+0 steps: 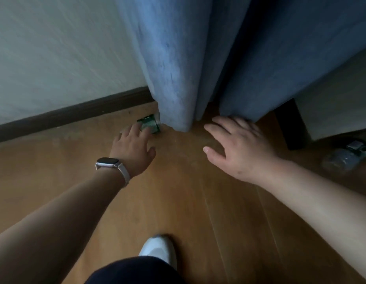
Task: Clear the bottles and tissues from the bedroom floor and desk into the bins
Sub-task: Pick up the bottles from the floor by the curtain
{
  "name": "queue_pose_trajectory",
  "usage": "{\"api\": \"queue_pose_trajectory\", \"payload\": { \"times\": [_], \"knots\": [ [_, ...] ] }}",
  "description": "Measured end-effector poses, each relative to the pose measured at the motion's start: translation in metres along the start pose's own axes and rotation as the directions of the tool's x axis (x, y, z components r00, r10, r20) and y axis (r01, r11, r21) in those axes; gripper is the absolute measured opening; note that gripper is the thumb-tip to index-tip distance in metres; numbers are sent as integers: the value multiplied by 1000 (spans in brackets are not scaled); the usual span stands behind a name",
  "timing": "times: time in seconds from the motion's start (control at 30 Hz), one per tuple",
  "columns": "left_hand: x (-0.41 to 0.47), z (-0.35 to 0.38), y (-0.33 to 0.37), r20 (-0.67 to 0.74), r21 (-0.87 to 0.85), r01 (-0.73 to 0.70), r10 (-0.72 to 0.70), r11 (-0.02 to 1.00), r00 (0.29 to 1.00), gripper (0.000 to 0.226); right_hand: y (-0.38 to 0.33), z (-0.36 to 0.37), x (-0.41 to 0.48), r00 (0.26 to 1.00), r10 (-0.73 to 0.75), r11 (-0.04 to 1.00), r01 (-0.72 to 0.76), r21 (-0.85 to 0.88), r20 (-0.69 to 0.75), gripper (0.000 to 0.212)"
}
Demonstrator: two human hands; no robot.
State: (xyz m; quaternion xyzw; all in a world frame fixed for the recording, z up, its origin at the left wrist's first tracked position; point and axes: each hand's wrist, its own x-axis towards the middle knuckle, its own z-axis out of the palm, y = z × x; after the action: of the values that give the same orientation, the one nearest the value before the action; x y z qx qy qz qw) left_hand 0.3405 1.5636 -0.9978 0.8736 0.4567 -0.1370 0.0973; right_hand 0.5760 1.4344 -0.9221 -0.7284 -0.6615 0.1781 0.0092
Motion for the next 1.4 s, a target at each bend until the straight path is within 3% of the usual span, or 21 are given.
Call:
{"api": "queue_pose_trajectory", "payload": {
  "times": [0.2,0.43,0.77,0.93,1.1,1.4],
  "knots": [
    [48,30,-19,-22,-13,-8,7,1000,1000,73,16,21,1,1000,21,999,-22,-33,-17,59],
    [66,38,-14,44,-135,32,-26,990,999,66,31,27,-8,997,73,997,-73,-6,-18,60],
    [5,50,65,78,-295,-129,158,947,984,70,49,44,-33,988,144,989,-142,29,-53,57],
    [6,54,124,64,-386,-244,289,890,955,74,82,57,-69,964,248,969,-248,11,-100,53],
    [19,55,195,20,-465,-329,381,822,924,75,134,70,-117,883,451,892,-448,51,-129,54],
    [24,52,274,67,-474,-371,453,799,889,67,223,98,-186,643,741,667,-738,103,-193,56]
  ]
}}
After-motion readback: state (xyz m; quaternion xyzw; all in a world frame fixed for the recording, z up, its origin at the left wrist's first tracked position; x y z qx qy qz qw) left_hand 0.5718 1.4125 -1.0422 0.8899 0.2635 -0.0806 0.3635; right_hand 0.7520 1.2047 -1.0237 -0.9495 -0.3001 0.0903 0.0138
